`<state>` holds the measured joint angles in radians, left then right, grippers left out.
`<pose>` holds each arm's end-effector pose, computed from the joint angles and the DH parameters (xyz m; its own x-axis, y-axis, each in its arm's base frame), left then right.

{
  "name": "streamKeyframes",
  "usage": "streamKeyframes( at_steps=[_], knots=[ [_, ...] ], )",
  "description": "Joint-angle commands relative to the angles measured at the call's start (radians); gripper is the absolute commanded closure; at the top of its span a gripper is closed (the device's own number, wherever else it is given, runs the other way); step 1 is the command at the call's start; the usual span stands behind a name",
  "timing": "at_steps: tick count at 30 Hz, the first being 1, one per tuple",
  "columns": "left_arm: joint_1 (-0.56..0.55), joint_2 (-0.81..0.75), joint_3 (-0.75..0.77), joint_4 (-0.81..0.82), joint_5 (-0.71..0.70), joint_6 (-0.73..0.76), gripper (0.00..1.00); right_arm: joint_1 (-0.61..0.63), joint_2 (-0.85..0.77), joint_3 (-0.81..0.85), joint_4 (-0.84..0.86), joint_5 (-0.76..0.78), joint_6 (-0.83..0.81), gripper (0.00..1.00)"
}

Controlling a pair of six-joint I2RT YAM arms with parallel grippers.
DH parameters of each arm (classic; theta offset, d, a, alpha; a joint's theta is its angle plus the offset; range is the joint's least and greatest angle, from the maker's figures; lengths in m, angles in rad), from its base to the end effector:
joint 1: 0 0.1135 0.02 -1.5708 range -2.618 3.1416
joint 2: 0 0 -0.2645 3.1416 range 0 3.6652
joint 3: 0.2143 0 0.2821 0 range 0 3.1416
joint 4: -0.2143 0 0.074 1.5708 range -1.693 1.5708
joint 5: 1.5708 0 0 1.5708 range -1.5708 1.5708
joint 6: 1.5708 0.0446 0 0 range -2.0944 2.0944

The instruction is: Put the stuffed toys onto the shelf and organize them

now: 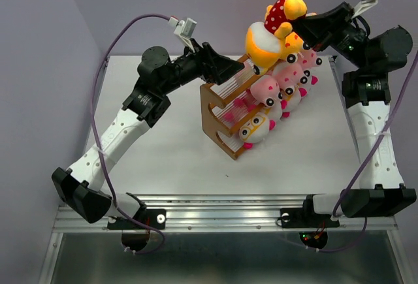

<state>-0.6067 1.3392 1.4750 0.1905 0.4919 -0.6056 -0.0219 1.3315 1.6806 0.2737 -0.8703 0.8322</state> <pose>0.2604 -0.2064 0.5040 -0.2788 -0.4173 -0.8650 0.8653 0.2816 -0.4147 0.2799 0.0280 0.5811 -0.0560 0.4780 -0.8766 -0.8397 0.4525 0.3004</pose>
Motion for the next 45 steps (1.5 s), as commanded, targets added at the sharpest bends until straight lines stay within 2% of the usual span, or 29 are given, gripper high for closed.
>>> streamKeyframes(
  at_steps=[1,5,15,17,19,20,22,23,24,26,28,29,30,31,32,33,34,35,37,39,40,45],
  knots=[
    [-0.036,0.015,0.090,0.099,0.010,-0.032,0.07,0.089,-0.009,-0.015,0.101,0.070,0.031,0.99],
    [-0.054,0.055,0.119,0.142,0.039,-0.075,0.07,0.161,-0.002,-0.032,0.094,0.090,-0.001,0.99],
    [-0.067,0.046,0.120,0.224,0.037,-0.125,0.10,0.191,-0.025,-0.128,0.052,0.080,-0.080,0.99],
    [-0.065,0.043,0.120,0.242,0.034,-0.134,0.15,0.191,-0.032,-0.146,0.048,0.067,-0.090,0.99],
    [-0.065,0.046,0.122,0.251,0.036,-0.138,0.28,0.200,-0.044,-0.163,0.050,0.059,-0.114,0.99],
    [-0.065,0.049,0.126,0.253,0.040,-0.140,0.51,0.200,-0.051,-0.170,0.047,0.053,-0.126,0.99],
    [-0.061,0.052,0.130,0.251,0.046,-0.132,0.77,0.200,-0.058,-0.174,0.016,0.045,-0.165,0.99],
    [-0.058,0.049,0.128,0.239,0.047,-0.126,0.97,0.200,-0.069,-0.174,0.000,0.037,-0.220,0.99],
    [-0.054,0.045,0.128,0.225,0.047,-0.114,1.00,0.200,-0.074,-0.173,-0.034,0.033,-0.252,0.99],
    [-0.045,0.032,0.137,0.152,0.042,-0.030,1.00,0.200,-0.093,-0.176,-0.063,-0.008,-0.348,0.97],
    [-0.044,0.014,0.151,0.075,0.039,0.067,1.00,0.200,-0.107,-0.176,-0.126,-0.045,-0.471,0.85],
    [-0.042,-0.001,0.174,-0.021,0.039,0.195,1.00,0.200,-0.120,-0.173,-0.195,-0.071,-0.517,0.78],
    [-0.042,-0.009,0.186,-0.080,0.049,0.275,1.00,0.200,-0.126,-0.168,-0.244,-0.075,-0.572,0.57],
    [-0.044,-0.017,0.198,-0.133,0.065,0.362,1.00,0.200,-0.132,-0.159,-0.286,-0.075,-0.626,0.50],
    [-0.042,-0.038,0.218,-0.251,0.083,0.527,1.00,0.200,-0.138,-0.145,-0.376,-0.075,-0.725,0.46],
    [-0.042,-0.051,0.228,-0.310,0.077,0.593,1.00,0.200,-0.147,-0.137,-0.416,-0.081,-0.783,0.41],
    [-0.042,-0.060,0.238,-0.362,0.064,0.668,1.00,0.200,-0.153,-0.130,-0.453,-0.087,-0.902,0.31],
    [-0.042,-0.073,0.267,-0.467,0.027,0.726,1.00,0.200,-0.158,-0.113,-0.490,-0.093,-0.947,0.27],
    [-0.041,-0.078,0.306,-0.569,-0.013,0.865,1.00,0.200,-0.161,-0.096,-0.562,-0.091,-1.036,0.20],
    [-0.041,-0.068,0.362,-0.715,-0.056,0.949,1.00,0.200,-0.158,-0.062,-0.626,-0.098,-1.090,0.17],
    [-0.041,-0.064,0.379,-0.755,-0.064,1.013,1.00,0.200,-0.155,-0.052,-0.642,-0.104,-1.110,0.13],
    [-0.042,-0.112,0.353,-0.871,-0.084,1.159,1.00,0.200,-0.146,0.007,-0.741,-0.165,-1.262,0.08]
  ],
)
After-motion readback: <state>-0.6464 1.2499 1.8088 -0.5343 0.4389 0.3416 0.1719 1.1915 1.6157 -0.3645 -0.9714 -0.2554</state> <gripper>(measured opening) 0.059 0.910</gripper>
